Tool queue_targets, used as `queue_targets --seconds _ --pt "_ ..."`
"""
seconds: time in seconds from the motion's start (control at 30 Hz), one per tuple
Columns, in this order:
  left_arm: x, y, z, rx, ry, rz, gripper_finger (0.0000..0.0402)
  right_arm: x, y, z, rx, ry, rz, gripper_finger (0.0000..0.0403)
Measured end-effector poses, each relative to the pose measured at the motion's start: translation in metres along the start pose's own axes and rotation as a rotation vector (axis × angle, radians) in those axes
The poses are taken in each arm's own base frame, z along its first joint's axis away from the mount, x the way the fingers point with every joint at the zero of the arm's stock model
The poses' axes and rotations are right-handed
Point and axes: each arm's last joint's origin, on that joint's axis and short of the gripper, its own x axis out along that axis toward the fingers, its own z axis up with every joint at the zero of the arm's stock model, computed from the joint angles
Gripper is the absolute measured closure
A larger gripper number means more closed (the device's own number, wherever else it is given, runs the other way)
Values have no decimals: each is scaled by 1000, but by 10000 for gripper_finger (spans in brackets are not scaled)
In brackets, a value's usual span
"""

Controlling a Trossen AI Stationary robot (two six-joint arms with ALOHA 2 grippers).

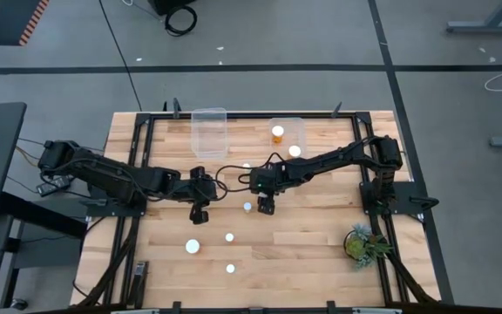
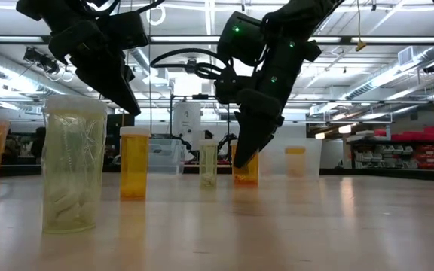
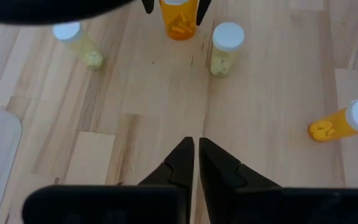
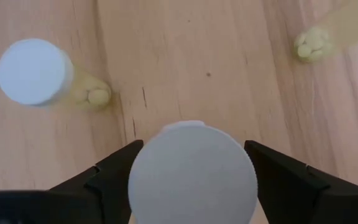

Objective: Pick and place medicine bottles into bin by pill shape (circle, oval)
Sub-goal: Put the large orange pill bottle into the right transparent bin

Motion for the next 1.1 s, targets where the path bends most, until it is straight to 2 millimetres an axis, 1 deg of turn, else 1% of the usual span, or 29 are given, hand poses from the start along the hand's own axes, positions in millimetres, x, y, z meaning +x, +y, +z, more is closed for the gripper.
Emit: queue_targets --seconds 0.23,0.53,0.83,0.93,1.1 --pt "0 0 0 0 0 0 378 0 0 0 -10 0 0 154" --pt "0 0 0 0 0 0 363 0 -4 1 -34 -4 -27 191" --pt "0 0 0 0 0 0 373 0 -13 1 -37 8 -40 191" --pt "0 0 0 0 0 0 377 -3 -16 3 -41 32 -48 191" --pt "0 0 0 0 0 0 377 -15 -17 17 -63 23 -52 191"
